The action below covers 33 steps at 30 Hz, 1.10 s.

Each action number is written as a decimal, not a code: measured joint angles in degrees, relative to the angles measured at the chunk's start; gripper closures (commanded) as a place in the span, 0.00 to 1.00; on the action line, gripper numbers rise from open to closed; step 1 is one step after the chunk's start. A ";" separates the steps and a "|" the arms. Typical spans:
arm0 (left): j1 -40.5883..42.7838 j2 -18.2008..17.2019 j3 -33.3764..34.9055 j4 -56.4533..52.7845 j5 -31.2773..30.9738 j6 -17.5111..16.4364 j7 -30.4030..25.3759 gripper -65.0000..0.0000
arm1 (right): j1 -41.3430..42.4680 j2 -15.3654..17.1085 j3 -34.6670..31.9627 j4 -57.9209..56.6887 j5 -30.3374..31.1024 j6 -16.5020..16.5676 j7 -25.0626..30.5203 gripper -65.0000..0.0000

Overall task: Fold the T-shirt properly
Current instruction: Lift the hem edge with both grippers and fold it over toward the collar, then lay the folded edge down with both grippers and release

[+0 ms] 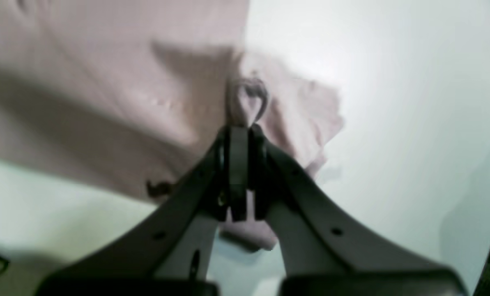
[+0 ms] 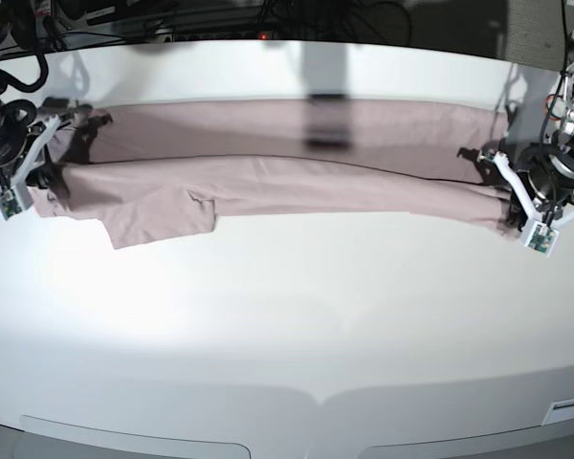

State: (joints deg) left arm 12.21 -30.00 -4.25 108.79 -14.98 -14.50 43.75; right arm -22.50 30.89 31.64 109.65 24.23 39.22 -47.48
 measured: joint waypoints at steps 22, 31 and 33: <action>9.18 2.91 -0.11 1.20 3.39 0.20 -0.39 1.00 | -2.43 -5.44 4.81 0.66 -0.04 0.00 -6.84 1.00; 9.20 3.34 -0.17 1.22 3.41 0.22 -0.70 1.00 | -2.40 -7.56 4.83 0.66 -0.04 -0.15 -9.86 1.00; 9.20 3.34 -0.17 1.20 3.41 0.22 -0.72 1.00 | -2.40 -7.54 4.83 0.66 -0.09 -0.15 -11.93 0.88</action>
State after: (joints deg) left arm 21.41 -26.65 -4.43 110.00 -11.57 -14.28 43.03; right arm -24.91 23.35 36.47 110.30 24.14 39.07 -59.42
